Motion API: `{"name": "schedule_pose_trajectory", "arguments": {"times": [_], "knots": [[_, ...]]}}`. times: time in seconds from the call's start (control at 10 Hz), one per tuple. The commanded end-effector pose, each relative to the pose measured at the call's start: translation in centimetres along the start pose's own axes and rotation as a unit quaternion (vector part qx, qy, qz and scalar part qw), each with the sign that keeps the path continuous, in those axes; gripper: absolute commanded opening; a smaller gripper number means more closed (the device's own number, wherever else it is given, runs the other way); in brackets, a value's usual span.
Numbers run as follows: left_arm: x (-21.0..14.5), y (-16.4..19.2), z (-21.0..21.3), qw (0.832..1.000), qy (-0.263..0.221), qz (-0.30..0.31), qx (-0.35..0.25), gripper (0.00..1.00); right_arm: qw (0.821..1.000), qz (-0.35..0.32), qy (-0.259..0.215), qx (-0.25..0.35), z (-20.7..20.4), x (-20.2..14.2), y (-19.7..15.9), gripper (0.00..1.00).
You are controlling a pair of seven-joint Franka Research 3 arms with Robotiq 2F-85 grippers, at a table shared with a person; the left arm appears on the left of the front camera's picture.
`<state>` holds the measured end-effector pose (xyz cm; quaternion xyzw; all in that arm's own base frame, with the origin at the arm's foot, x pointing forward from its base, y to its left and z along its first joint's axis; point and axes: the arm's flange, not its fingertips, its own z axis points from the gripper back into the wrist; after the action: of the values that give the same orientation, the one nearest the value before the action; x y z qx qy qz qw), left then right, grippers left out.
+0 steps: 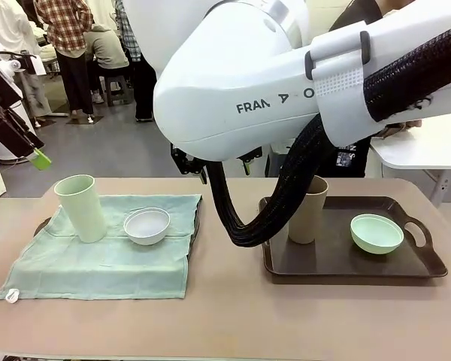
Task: Set up a tray with a mat and arrange the tableware.
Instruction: Pick up the Picnic Bowl and Reusable plastic cup from the Handle tray in front of the human's position and hold them in the air.
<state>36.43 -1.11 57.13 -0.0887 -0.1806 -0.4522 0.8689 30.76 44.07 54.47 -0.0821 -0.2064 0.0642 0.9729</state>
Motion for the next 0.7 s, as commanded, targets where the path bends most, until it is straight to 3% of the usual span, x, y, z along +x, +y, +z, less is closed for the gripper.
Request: {"name": "schedule_pose_trajectory", "arguments": {"times": [0.0,0.1,0.2,0.3,0.5,0.6], "knots": [[-0.2,0.2,0.0,1.0,0.005,-0.008,0.008,1.0,1.0,0.0,0.0,0.0,0.0,0.0,0.0,0.85],[0.0,0.0,0.0,1.0,0.0,0.0,0.0,1.0,0.999,-0.017,0.021,0.031,0.3,0.3,-1.4,0.85],[1.4,-1.5,-1.5,0.994,0.07,0.083,0.017,1.0,0.989,-0.065,0.047,0.124,0.0,-0.3,-5.0,0.85],[1.7,-2.7,-2.2,0.981,0.119,0.121,0.094,1.0,0.984,-0.088,0.065,0.139,-1.0,-1.7,-8.3,0.85],[2.7,-5.7,-2.4,0.958,0.159,0.144,0.192,1.0,0.98,-0.102,0.088,0.145,-1.7,-4.4,-13.1,0.85],[3.0,-7.1,-3.4,0.957,0.169,0.151,0.179,1.0,0.99,-0.117,0.081,-0.019,-1.3,-5.4,-14.3,0.85]]}}
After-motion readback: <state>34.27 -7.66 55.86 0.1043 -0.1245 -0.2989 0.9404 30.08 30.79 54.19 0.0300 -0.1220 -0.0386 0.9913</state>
